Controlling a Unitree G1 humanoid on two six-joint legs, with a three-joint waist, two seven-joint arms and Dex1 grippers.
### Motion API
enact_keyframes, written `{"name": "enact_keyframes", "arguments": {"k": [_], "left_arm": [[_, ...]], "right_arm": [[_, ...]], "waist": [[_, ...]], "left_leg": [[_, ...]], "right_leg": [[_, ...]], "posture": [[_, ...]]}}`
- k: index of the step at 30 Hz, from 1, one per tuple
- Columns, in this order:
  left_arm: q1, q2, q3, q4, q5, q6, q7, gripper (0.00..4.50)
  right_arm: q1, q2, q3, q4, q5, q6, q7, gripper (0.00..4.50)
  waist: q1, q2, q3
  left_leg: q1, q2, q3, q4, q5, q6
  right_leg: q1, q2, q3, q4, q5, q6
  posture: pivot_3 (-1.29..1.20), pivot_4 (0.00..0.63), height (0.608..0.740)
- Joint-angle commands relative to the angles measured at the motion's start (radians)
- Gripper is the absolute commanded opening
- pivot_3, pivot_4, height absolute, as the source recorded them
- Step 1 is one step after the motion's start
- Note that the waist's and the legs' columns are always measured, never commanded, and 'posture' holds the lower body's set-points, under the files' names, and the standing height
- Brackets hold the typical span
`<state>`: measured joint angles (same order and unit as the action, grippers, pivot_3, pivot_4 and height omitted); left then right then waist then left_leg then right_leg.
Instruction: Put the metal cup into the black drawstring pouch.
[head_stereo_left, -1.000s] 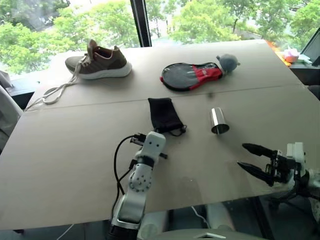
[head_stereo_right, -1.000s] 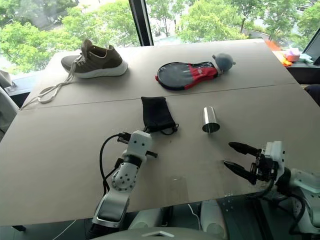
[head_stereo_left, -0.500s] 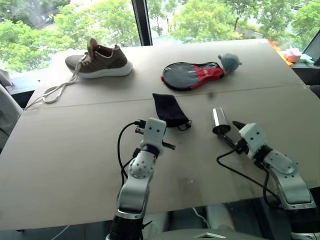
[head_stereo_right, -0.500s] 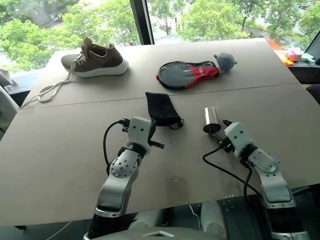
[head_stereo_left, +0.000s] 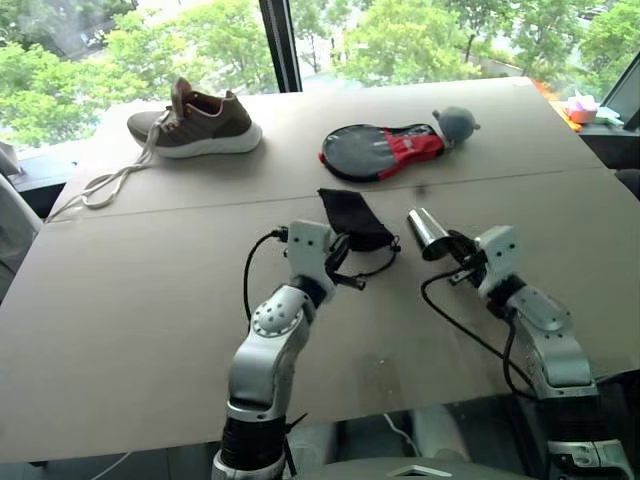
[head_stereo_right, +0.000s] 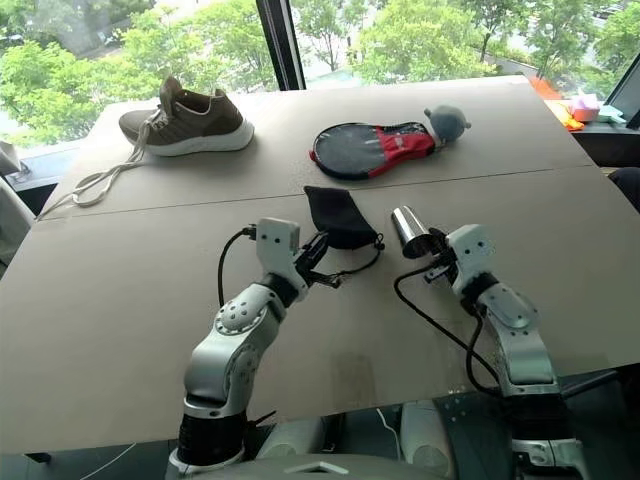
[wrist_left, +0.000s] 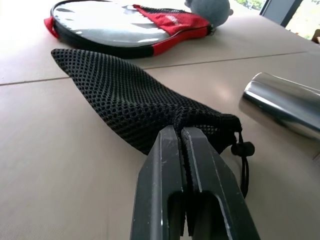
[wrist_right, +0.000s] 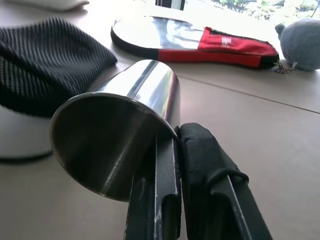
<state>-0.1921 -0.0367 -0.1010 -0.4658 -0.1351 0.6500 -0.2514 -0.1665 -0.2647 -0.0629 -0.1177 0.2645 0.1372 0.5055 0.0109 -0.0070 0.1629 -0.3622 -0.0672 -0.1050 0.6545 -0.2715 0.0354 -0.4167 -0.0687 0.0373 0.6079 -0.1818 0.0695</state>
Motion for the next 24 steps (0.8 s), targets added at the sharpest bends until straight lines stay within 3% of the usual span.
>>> {"name": "enact_keyframes", "arguments": {"k": [1,4,11,24], "left_arm": [[-0.072,-0.003,0.039,0.004,-0.065,0.009,-0.010,0.00],[-0.096,-0.003,0.054,0.018,-0.106,0.024,-0.013,0.00],[-0.124,-0.024,0.117,0.035,-0.204,0.078,0.013,0.00],[-0.088,0.016,0.086,0.002,-0.253,0.095,0.010,0.00]], "right_arm": [[-0.009,-0.024,-0.028,-0.173,0.227,0.075,0.131,0.12],[0.015,-0.066,0.020,-0.238,0.239,0.105,0.180,0.12],[0.050,-0.078,0.093,-0.199,0.100,0.002,0.169,0.12],[0.038,-0.116,0.154,-0.114,-0.066,-0.100,0.163,0.12]], "waist": [[0.002,0.000,0.000],[-0.001,0.000,0.000],[0.000,0.000,0.000],[0.000,0.000,0.000]], "left_leg": [[0.000,0.000,0.000,0.000,0.000,0.000],[0.000,0.000,-0.001,0.000,0.000,0.000],[-0.001,0.000,0.000,0.000,0.002,-0.004],[0.000,0.000,0.000,0.000,0.002,-0.004]], "right_leg": [[0.000,0.000,0.000,0.000,0.000,0.000],[0.000,0.000,0.000,-0.001,0.000,0.000],[0.000,0.000,0.000,-0.001,0.000,0.000],[0.000,0.000,0.000,0.000,0.000,0.000]], "posture": [[0.00,0.150,0.740],[0.00,0.150,0.740],[0.00,0.150,0.740],[0.00,0.150,0.740]]}}
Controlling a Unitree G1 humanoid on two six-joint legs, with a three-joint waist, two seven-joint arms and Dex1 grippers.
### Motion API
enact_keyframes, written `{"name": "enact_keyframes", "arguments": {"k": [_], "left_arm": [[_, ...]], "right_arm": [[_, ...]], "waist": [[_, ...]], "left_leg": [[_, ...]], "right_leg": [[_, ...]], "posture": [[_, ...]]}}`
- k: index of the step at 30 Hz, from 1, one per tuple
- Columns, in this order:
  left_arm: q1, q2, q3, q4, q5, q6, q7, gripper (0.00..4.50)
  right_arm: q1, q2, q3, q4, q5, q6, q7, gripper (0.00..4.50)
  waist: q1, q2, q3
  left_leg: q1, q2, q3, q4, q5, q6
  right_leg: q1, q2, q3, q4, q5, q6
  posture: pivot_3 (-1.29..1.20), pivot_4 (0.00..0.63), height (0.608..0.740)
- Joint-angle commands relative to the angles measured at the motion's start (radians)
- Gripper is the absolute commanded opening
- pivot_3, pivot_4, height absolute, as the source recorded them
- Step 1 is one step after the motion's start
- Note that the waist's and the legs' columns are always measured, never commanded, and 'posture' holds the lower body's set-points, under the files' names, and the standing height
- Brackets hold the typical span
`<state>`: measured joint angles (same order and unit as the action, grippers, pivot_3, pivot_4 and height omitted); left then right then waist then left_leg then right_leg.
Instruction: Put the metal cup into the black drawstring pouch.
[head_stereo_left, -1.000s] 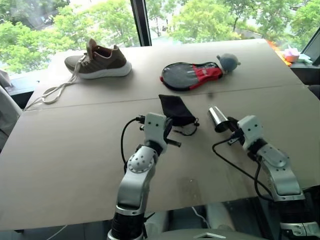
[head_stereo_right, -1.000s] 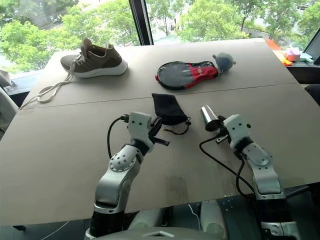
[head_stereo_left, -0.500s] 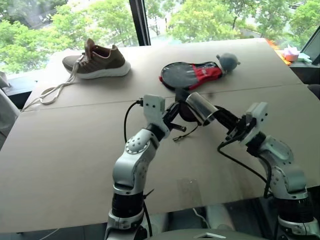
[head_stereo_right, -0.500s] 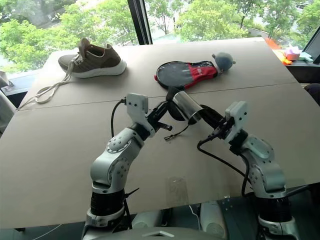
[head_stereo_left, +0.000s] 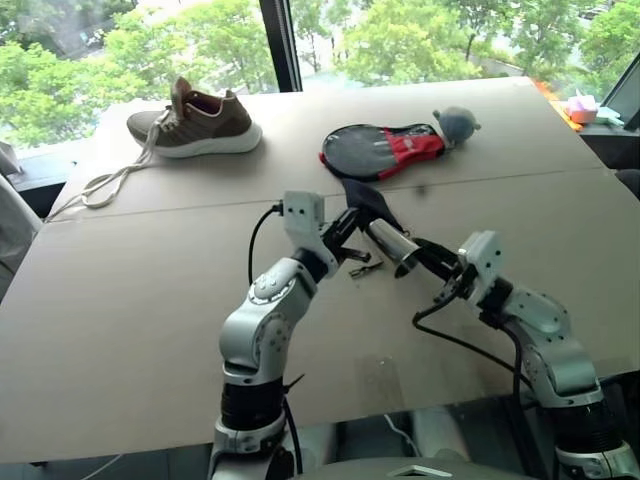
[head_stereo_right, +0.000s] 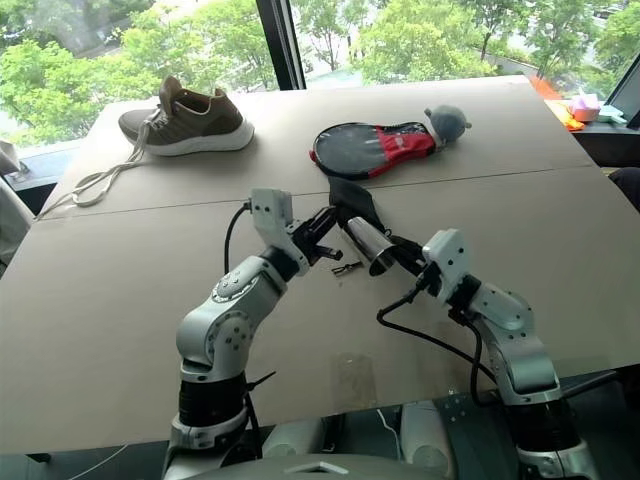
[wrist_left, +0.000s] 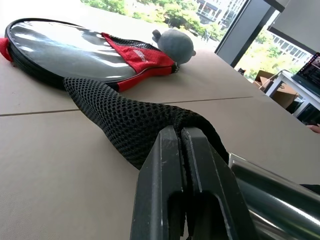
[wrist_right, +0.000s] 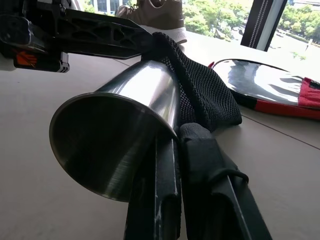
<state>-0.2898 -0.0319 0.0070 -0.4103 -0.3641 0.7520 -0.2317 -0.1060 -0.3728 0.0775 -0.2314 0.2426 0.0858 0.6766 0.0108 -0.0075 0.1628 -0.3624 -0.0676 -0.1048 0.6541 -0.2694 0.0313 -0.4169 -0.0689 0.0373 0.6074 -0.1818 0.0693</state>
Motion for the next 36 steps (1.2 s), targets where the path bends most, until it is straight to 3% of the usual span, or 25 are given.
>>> {"name": "enact_keyframes", "arguments": {"k": [1,9,13,18,22,26,27,30,32,33,34,36], "left_arm": [[0.014,0.014,-0.026,-0.057,-0.027,-0.008,-0.010,0.00],[0.054,0.044,-0.074,-0.085,-0.074,-0.021,-0.061,0.00],[0.067,0.061,-0.083,-0.086,-0.086,-0.031,-0.075,0.00],[0.079,0.082,-0.103,-0.084,-0.091,-0.053,-0.094,0.00],[0.082,0.091,-0.110,-0.081,-0.093,-0.069,-0.102,0.00],[0.073,0.089,-0.109,-0.072,-0.093,-0.073,-0.102,0.00],[0.072,0.087,-0.106,-0.070,-0.095,-0.071,-0.099,0.00],[0.077,0.086,-0.105,-0.076,-0.097,-0.071,-0.096,0.00],[0.082,0.081,-0.107,-0.082,-0.100,-0.079,-0.098,0.00],[0.082,0.079,-0.110,-0.086,-0.102,-0.083,-0.103,0.00],[0.083,0.077,-0.114,-0.089,-0.105,-0.087,-0.107,0.00],[0.085,0.077,-0.116,-0.094,-0.108,-0.089,-0.111,0.00]], "right_arm": [[-0.027,-0.008,0.016,0.009,-0.061,-0.050,-0.021,0.12],[-0.125,0.113,0.032,0.118,-0.129,-0.014,-0.169,0.12],[-0.122,0.231,0.030,0.121,-0.027,0.060,-0.187,0.12],[-0.135,0.387,-0.083,0.149,0.222,0.268,-0.245,0.12],[-0.182,0.508,-0.242,0.173,0.488,0.491,-0.396,0.12],[-0.269,0.549,-0.370,0.232,0.718,0.657,-0.575,0.12],[-0.283,0.529,-0.340,0.230,0.661,0.633,-0.568,0.12],[-0.299,0.355,-0.070,0.214,0.296,0.470,-0.495,0.12],[-0.340,0.111,0.259,0.279,-0.169,0.197,-0.466,0.12],[-0.357,0.045,0.340,0.316,-0.303,0.115,-0.479,0.12],[-0.370,0.003,0.389,0.348,-0.382,0.059,-0.490,0.12],[-0.370,0.009,0.381,0.383,-0.381,0.013,-0.493,0.12]], "waist": [[0.000,0.000,0.000],[-0.003,0.000,0.000],[-0.002,0.000,0.000],[-0.002,0.000,0.000],[-0.002,0.000,0.000],[-0.007,0.001,0.000],[-0.013,0.001,0.000],[-0.025,0.002,0.000],[-0.025,0.001,0.000],[-0.027,0.002,0.000],[-0.029,0.001,0.000],[-0.028,-0.002,-0.002]], "left_leg": [[0.000,0.000,0.000,0.000,0.000,0.000],[0.000,0.000,0.001,0.000,0.000,0.000],[0.000,0.000,0.000,-0.001,0.000,0.000],[0.000,0.000,0.000,-0.001,0.000,0.000],[-0.001,0.000,0.000,-0.001,-0.001,0.001],[0.000,0.000,0.000,-0.001,-0.002,0.003],[0.000,0.001,-0.001,-0.002,-0.002,0.004],[-0.001,0.001,0.000,-0.003,-0.002,0.003],[-0.001,0.000,0.002,-0.002,0.000,0.000],[-0.001,0.000,0.003,-0.002,0.000,0.000],[-0.001,-0.004,0.007,-0.001,0.000,0.000],[-0.001,-0.003,0.008,-0.001,0.000,0.000]], "right_leg": [[0.000,0.000,0.000,0.000,0.000,0.000],[0.000,0.000,0.001,0.001,0.000,0.000],[0.000,0.001,0.001,0.000,0.000,-0.001],[-0.001,0.000,0.002,0.000,0.000,-0.001],[-0.002,0.000,0.002,0.001,0.000,-0.001],[-0.003,0.001,0.002,0.001,0.001,-0.002],[-0.003,0.001,0.002,0.001,0.001,-0.002],[-0.004,0.003,0.002,0.002,0.001,-0.002],[-0.004,0.002,0.003,0.001,0.001,-0.002],[-0.005,0.002,0.004,0.001,0.001,-0.002],[-0.006,0.001,0.005,0.001,0.001,-0.001],[-0.006,0.001,0.005,0.001,0.001,-0.001]], "posture": [[0.00,0.150,0.740],[0.00,0.150,0.740],[0.00,0.150,0.740],[0.00,0.150,0.740],[0.00,0.150,0.740],[0.00,0.150,0.740],[0.00,0.150,0.740],[0.00,0.150,0.740],[0.00,0.150,0.740],[0.00,0.150,0.740],[0.00,0.150,0.740],[0.00,0.150,0.740]]}}
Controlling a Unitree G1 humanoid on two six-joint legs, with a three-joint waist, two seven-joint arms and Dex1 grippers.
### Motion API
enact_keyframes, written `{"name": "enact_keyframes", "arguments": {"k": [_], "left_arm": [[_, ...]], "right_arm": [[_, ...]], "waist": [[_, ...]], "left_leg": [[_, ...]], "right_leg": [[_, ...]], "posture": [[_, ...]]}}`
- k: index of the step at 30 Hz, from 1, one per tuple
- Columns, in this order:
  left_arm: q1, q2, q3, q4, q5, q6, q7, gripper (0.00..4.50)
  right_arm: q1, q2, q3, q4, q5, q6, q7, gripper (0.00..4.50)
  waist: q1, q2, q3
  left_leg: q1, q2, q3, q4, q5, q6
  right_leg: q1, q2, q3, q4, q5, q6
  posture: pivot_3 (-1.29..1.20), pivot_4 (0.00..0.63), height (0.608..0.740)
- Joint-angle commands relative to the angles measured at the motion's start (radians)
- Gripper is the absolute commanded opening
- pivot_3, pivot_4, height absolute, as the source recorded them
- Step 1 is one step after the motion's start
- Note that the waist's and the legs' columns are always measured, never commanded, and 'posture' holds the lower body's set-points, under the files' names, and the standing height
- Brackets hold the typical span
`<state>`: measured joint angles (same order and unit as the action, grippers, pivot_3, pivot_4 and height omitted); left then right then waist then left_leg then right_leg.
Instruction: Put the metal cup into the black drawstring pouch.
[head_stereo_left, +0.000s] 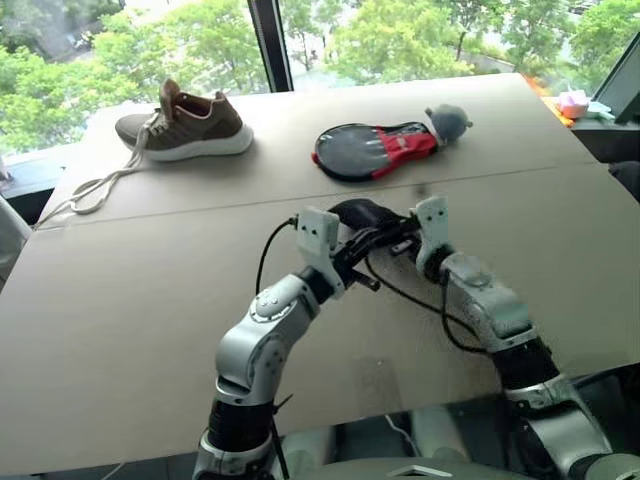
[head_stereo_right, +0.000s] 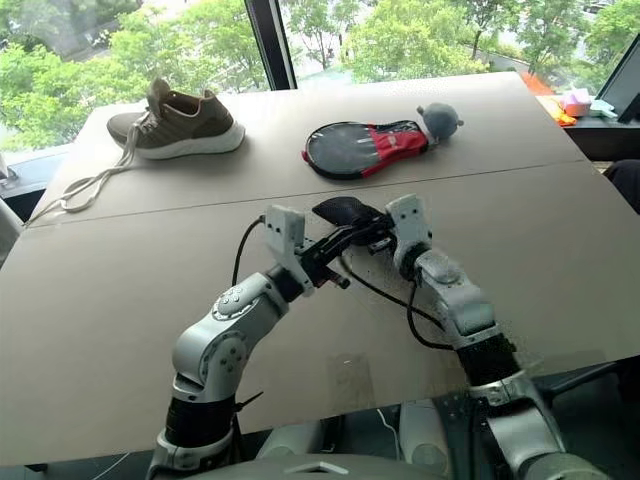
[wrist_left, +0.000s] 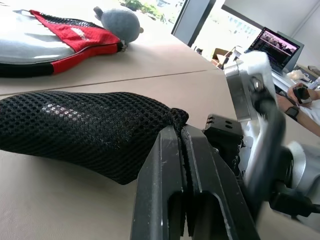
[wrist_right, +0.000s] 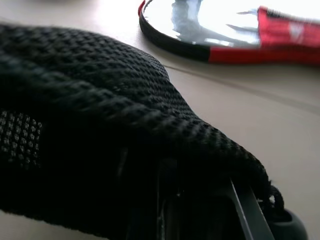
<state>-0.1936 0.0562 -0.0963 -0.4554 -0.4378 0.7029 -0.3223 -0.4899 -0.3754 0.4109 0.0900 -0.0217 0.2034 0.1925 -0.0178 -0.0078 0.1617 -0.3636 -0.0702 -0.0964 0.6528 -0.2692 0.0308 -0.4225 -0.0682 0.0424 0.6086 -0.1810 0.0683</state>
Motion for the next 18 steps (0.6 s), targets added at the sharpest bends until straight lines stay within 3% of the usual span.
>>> {"name": "enact_keyframes", "arguments": {"k": [1,2,5,7,8,9,11,15,18], "left_arm": [[-0.009,-0.010,-0.011,-0.049,-0.035,-0.040,-0.020,0.00],[-0.008,-0.009,-0.009,-0.048,-0.036,-0.040,-0.019,0.00],[0.001,-0.003,0.000,-0.040,-0.032,-0.044,-0.008,0.00],[0.002,-0.001,0.004,-0.028,-0.021,-0.051,0.005,0.00],[0.002,-0.002,0.006,-0.021,-0.015,-0.055,0.013,0.00],[0.002,-0.001,0.006,-0.014,-0.008,-0.058,0.019,0.00],[0.005,-0.001,0.005,-0.007,0.000,-0.063,0.029,0.00],[0.014,0.003,0.010,0.003,0.006,-0.063,0.040,0.00],[0.027,0.028,0.004,0.007,0.023,-0.071,0.033,0.00]], "right_arm": [[0.026,0.042,0.013,0.068,-0.072,-0.113,-0.002,0.12],[0.041,0.086,-0.036,0.067,-0.011,-0.100,0.010,0.12],[0.071,0.157,-0.132,0.021,0.128,-0.019,0.075,0.90],[0.085,0.161,-0.152,-0.020,0.169,0.010,0.138,1.90],[0.092,0.159,-0.161,-0.041,0.187,0.023,0.161,2.16],[0.104,0.139,-0.167,-0.078,0.212,0.067,0.199,2.76],[0.135,0.085,-0.184,-0.169,0.279,0.167,0.281,3.49],[0.226,-0.067,-0.250,-0.416,0.494,0.356,0.470,3.49],[0.275,-0.115,-0.354,-0.549,0.672,0.443,0.514,3.49]], "waist": [[0.002,-0.003,-0.001],[0.001,-0.003,-0.001],[0.002,-0.003,-0.001],[0.002,-0.002,-0.001],[0.003,-0.002,0.000],[0.005,-0.002,0.000],[0.009,-0.002,0.000],[0.013,-0.002,0.000],[0.005,-0.002,0.000]], "left_leg": [[0.000,0.003,0.001,0.000,0.000,0.000],[0.000,0.005,0.000,-0.001,0.000,-0.001],[0.000,0.006,-0.004,-0.002,0.000,-0.002],[0.000,0.005,-0.003,0.000,0.000,-0.001],[-0.001,0.004,-0.003,0.000,0.000,-0.001],[-0.001,0.004,-0.002,0.000,0.000,-0.001],[-0.001,0.004,-0.003,0.001,-0.002,0.003],[-0.002,0.004,-0.006,0.000,-0.003,0.003],[-0.002,0.004,-0.006,0.000,-0.003,0.004]], "right_leg": [[0.000,0.001,-0.001,0.000,0.000,0.000],[0.000,0.003,-0.001,0.000,0.000,-0.001],[0.000,0.004,0.001,0.000,0.000,-0.002],[0.000,0.003,0.002,0.000,0.000,-0.001],[0.000,0.003,0.002,-0.001,0.000,-0.001],[0.000,0.002,0.002,-0.001,0.001,-0.001],[0.000,0.002,0.002,-0.001,0.001,-0.001],[0.001,0.002,-0.001,-0.001,0.000,-0.001],[0.000,0.002,-0.001,-0.001,0.000,-0.001]], "posture": [[0.00,0.150,0.740],[0.00,0.150,0.740],[0.00,0.150,0.740],[0.00,0.150,0.740],[0.00,0.150,0.740],[0.00,0.150,0.740],[0.00,0.150,0.740],[0.00,0.150,0.740],[0.00,0.150,0.740]]}}
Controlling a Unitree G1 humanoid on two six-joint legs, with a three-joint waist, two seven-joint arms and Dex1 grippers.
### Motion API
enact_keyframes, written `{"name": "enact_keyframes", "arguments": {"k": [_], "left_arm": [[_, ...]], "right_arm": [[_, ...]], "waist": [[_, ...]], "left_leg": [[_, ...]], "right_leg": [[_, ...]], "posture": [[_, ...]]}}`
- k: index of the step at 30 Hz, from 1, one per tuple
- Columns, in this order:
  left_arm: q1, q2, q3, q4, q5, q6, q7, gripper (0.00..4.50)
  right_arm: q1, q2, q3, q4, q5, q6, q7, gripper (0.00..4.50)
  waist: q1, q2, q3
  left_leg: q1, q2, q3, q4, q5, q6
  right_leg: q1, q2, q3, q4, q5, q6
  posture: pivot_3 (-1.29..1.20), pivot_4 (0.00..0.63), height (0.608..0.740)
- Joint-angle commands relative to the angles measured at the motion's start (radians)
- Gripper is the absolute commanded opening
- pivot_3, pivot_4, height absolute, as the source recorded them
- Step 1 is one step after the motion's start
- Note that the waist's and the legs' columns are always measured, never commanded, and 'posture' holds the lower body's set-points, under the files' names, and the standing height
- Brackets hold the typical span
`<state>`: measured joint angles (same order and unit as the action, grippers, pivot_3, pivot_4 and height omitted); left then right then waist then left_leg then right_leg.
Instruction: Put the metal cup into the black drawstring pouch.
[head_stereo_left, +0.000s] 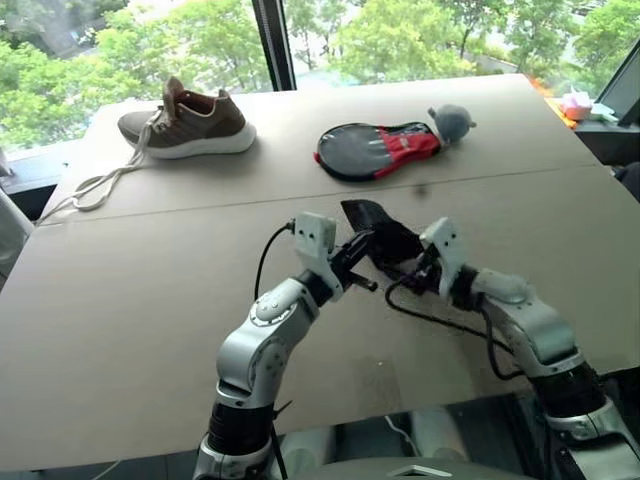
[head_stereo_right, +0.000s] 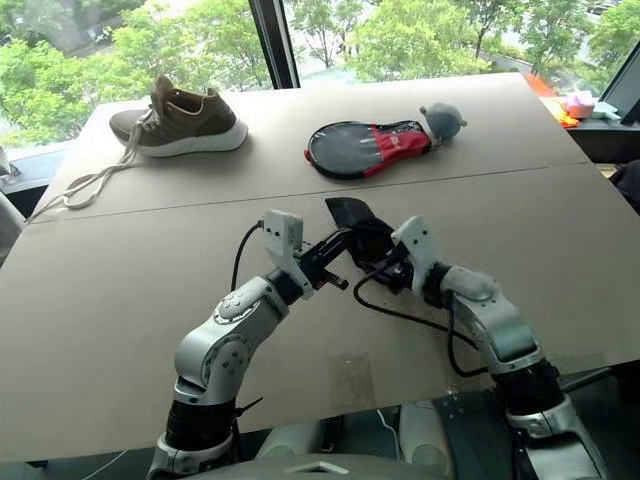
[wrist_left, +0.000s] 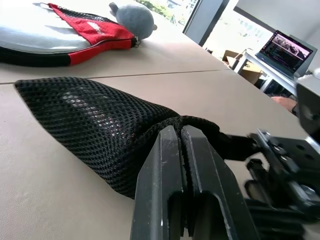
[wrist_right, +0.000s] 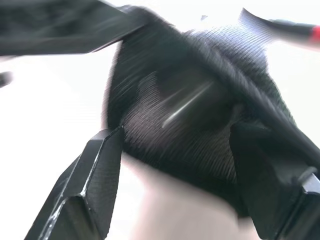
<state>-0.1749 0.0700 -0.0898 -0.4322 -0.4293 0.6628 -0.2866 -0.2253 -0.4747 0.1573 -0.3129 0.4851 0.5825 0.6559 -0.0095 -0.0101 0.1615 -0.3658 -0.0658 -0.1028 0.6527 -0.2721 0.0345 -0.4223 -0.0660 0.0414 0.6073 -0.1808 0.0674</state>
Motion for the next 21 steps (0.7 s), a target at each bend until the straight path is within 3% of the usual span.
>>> {"name": "enact_keyframes", "arguments": {"k": [1,4,6,11,14,21], "left_arm": [[0.012,0.020,-0.004,-0.015,0.019,-0.034,-0.004,0.00],[0.017,0.032,-0.009,-0.016,0.022,-0.038,-0.009,0.00],[0.019,0.044,-0.009,-0.015,0.030,-0.048,-0.011,0.00],[0.024,0.066,0.030,-0.010,0.053,-0.094,0.002,0.00],[0.052,0.088,0.050,-0.027,0.060,-0.117,-0.002,0.00],[0.156,0.110,0.051,-0.098,0.071,-0.132,0.018,0.00]], "right_arm": [[0.020,-0.013,-0.137,-0.167,0.217,0.083,0.046,3.49],[0.055,-0.023,-0.257,-0.178,0.335,0.117,0.040,3.49],[0.059,-0.038,-0.295,-0.133,0.289,0.085,0.017,3.49],[0.062,-0.166,-0.098,0.040,-0.126,-0.146,0.009,3.49],[-0.016,-0.043,-0.104,0.156,-0.152,-0.144,-0.113,3.49],[-0.123,0.084,-0.091,0.283,-0.223,-0.159,-0.179,3.49]], "waist": [[-0.006,0.000,0.000],[-0.001,-0.001,0.000],[0.003,-0.001,0.001],[0.002,-0.002,0.001],[-0.009,-0.003,0.001],[0.005,-0.002,0.002]], "left_leg": [[0.000,0.000,0.000,0.000,0.000,0.000],[0.001,0.001,0.000,0.000,0.000,0.001],[0.001,0.001,0.000,0.001,0.000,0.001],[0.004,0.000,0.001,0.002,0.000,0.000],[0.004,0.001,0.002,0.001,0.001,-0.002],[0.001,0.000,0.003,0.000,0.003,-0.004]], "right_leg": [[0.000,0.000,0.000,0.000,0.000,0.000],[0.000,0.001,0.000,0.000,0.000,0.001],[0.002,0.000,-0.001,0.000,-0.001,0.002],[0.004,0.000,-0.001,0.000,-0.002,0.004],[0.003,0.001,0.000,0.001,0.000,0.001],[0.000,-0.001,0.002,0.000,0.000,0.000]], "posture": [[0.00,0.150,0.740],[0.00,0.150,0.740],[0.00,0.150,0.740],[0.00,0.150,0.740],[0.00,0.150,0.740],[0.00,0.150,0.740]]}}
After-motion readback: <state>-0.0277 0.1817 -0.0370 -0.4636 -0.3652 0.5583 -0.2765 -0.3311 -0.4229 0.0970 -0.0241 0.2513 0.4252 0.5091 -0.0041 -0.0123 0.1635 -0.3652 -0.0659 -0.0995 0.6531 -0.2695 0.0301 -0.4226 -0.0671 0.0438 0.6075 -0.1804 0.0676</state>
